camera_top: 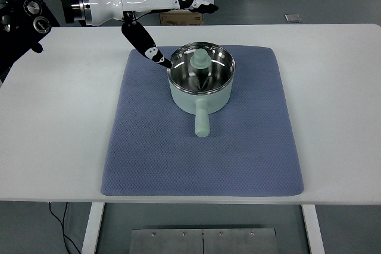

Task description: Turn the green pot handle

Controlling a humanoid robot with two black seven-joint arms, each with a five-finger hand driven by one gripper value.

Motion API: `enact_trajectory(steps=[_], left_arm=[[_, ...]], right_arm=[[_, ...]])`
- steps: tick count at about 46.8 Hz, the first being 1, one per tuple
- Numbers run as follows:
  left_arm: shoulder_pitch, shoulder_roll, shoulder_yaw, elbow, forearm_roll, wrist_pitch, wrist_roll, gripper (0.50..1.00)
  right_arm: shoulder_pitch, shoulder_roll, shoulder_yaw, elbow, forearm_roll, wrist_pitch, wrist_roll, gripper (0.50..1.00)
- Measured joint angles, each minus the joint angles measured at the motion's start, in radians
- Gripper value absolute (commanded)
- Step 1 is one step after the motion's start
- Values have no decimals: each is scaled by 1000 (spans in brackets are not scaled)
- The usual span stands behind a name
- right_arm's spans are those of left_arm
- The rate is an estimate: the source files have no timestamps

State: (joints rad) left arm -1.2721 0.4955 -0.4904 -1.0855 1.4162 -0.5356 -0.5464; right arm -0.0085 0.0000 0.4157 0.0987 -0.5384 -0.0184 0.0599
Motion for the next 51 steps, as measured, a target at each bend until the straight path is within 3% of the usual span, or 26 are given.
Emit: enact_trajectory(steps=[9, 22, 51], left_arm=[[-37, 0, 24, -98, 116, -1, -63, 1000], [-127, -18, 233, -104, 212, 3, -65, 1000], [-186, -138, 308, -121, 289, 6, -64, 1000]], right_arm=[[1, 0, 0, -1, 0, 0, 0, 1000], [0, 0, 0, 0, 0, 0, 0, 1000], [0, 0, 0, -1, 0, 0, 0, 1000]])
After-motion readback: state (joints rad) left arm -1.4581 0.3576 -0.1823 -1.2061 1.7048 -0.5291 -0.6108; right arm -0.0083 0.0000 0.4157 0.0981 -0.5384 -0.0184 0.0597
